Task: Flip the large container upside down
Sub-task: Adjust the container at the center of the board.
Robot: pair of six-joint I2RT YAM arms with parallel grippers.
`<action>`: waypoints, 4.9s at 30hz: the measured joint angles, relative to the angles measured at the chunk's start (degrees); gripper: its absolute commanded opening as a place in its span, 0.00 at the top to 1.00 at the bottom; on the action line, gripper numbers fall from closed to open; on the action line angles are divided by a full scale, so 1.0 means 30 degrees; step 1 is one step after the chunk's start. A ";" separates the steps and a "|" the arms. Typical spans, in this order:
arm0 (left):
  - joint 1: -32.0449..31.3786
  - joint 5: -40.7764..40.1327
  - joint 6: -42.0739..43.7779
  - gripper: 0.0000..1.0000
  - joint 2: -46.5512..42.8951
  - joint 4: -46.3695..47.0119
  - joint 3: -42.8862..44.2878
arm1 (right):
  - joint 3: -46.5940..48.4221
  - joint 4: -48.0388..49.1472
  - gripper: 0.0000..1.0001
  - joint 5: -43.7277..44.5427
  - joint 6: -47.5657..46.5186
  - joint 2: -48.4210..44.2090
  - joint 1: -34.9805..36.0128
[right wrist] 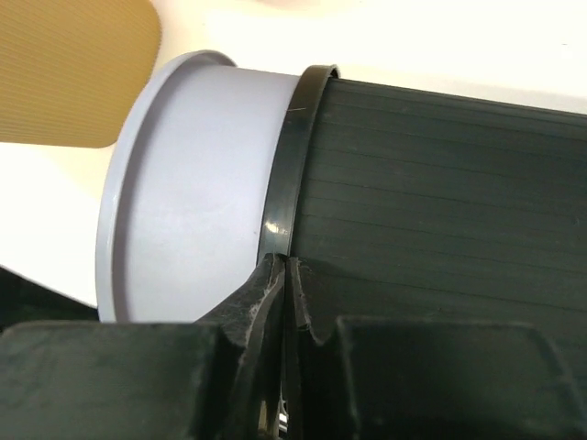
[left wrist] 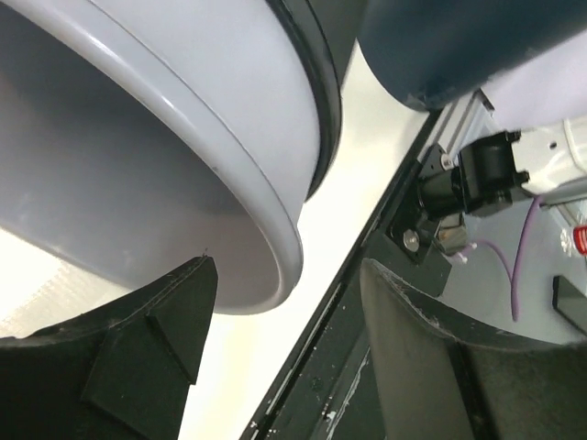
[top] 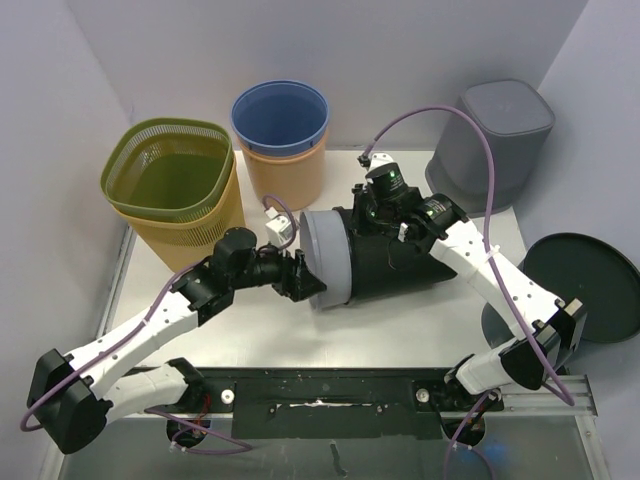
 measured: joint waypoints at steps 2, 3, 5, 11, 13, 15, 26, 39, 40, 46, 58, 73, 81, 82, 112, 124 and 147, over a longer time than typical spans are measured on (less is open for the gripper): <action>-0.0561 0.0058 0.0335 0.39 0.0131 0.0109 -0.0109 | 0.0117 0.0066 1.00 0.0153 -0.0117 0.0058 0.0015; -0.0692 0.0109 0.0488 0.39 0.0189 0.0160 -0.0197 | 0.0138 -0.0015 1.00 0.0284 -0.0189 0.0117 0.0007; -0.0750 0.0219 0.0729 0.39 0.0321 0.0401 -0.0561 | 0.0415 -0.0066 1.00 0.0495 -0.0270 0.0342 -0.0051; -0.0772 0.0889 0.0707 0.39 0.0991 0.1180 -0.1115 | 0.1071 -0.0138 1.00 0.0721 -0.0488 0.0998 -0.0073; -0.0845 0.1093 0.0612 0.35 0.1158 0.1588 -0.1115 | 0.1115 -0.0131 1.00 0.0729 -0.0495 0.1078 -0.0066; -0.0954 0.1195 0.0525 0.32 0.1202 0.1953 -0.1115 | 0.1158 -0.0131 1.00 0.0758 -0.0495 0.1107 -0.0066; -0.1100 0.1202 -0.0124 0.36 0.1217 0.3825 -0.1982 | 0.1224 -0.0138 1.00 0.0772 -0.0495 0.1173 -0.0066; -0.1435 0.1421 -0.0925 0.59 0.3344 0.4838 -0.1683 | 0.1661 -0.0481 0.98 0.0809 -0.0656 0.1413 -0.0066; -0.1435 0.1348 -0.1005 0.63 0.3344 0.4896 -0.1661 | 0.1698 -0.0481 0.97 0.0801 -0.0678 0.1457 -0.0066; -0.1596 0.1239 -0.1552 1.00 0.3308 0.4743 -0.1086 | 0.1698 -0.0350 0.80 0.0903 -0.0692 0.1472 -0.0073; -0.1137 -0.0073 -0.2885 1.00 0.3920 0.4634 0.0401 | 0.2703 -0.2535 0.27 0.2404 -0.1960 0.1268 0.2062; -0.0087 -0.0444 -0.5151 1.00 0.3774 0.4262 0.0991 | 0.2841 -0.3883 0.09 0.8510 -0.2404 0.0546 0.5071; -0.0087 -0.1239 -0.5821 1.00 0.3577 0.4167 0.1013 | -0.0211 -0.1705 0.02 0.8735 -0.2448 -0.2186 0.5071; -0.0087 -0.1333 -0.5894 1.00 0.3541 0.4153 0.1013 | -0.0328 -0.1603 0.02 0.8743 -0.2346 -0.2390 0.5064; 0.0444 -0.0248 -0.6280 1.00 0.3949 0.4444 0.1158 | -0.2900 0.0284 0.16 0.6346 -0.1348 -0.1260 0.1290; 0.2951 0.3045 -0.7708 1.00 0.3963 0.5493 0.1705 | -0.3526 0.2259 0.16 0.1355 0.0022 -0.1902 -0.1137; 0.3818 0.4656 -0.8087 1.00 0.3067 0.5676 0.2412 | -0.3453 0.1319 0.13 -0.0634 -0.0605 -0.3563 -0.3104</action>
